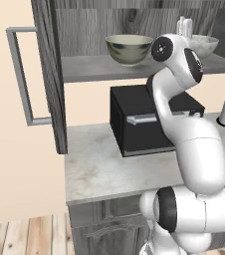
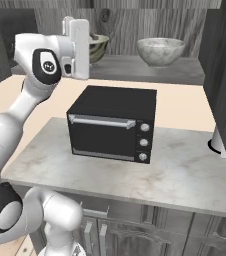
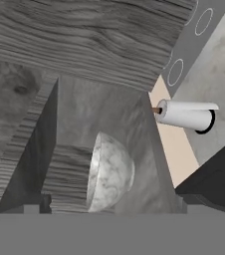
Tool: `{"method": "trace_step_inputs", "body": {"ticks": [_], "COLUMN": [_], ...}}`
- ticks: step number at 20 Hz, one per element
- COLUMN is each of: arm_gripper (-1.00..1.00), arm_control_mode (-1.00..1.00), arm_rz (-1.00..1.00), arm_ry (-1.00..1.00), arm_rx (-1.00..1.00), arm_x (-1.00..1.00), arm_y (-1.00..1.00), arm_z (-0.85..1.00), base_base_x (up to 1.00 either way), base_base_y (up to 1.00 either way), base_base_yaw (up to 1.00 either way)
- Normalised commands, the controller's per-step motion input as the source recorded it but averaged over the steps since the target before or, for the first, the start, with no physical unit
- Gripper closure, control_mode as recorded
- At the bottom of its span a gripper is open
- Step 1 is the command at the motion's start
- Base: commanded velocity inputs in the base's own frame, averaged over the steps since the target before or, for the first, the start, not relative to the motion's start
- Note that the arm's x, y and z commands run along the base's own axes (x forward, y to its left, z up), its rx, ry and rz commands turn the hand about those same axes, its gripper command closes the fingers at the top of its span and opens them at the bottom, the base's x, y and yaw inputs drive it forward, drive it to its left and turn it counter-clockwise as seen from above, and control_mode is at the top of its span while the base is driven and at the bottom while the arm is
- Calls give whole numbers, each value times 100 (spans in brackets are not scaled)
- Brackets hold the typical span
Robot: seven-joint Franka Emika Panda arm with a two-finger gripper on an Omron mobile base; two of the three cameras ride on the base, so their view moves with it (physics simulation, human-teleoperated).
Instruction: Move the bowls from the cabinet to the plates on the dining table.
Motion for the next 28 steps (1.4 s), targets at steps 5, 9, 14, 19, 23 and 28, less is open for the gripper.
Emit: {"method": "trace_step_inputs", "body": {"ticks": [5,9,14,19,23,28], "arm_gripper": [-100,-100,-100,-100,-100,-100], "arm_control_mode": [-100,-100,-100,-100,-100,-100], "arm_rz": [0,0,0,0,0,0], "arm_ry": [-2,-1,0,0,0,0], "arm_rx": [8,6,5,2,0,0], "arm_x": [17,24,23,21,16,13], "arm_y": [-17,-17,-17,-11,-13,-15], "arm_z": [-10,-4,-2,-3,-5,-8], "base_base_x": [0,0,0,0,0,0], "base_base_y": [0,0,0,0,0,0], "base_base_yaw": [0,0,0,0,0,0]}}
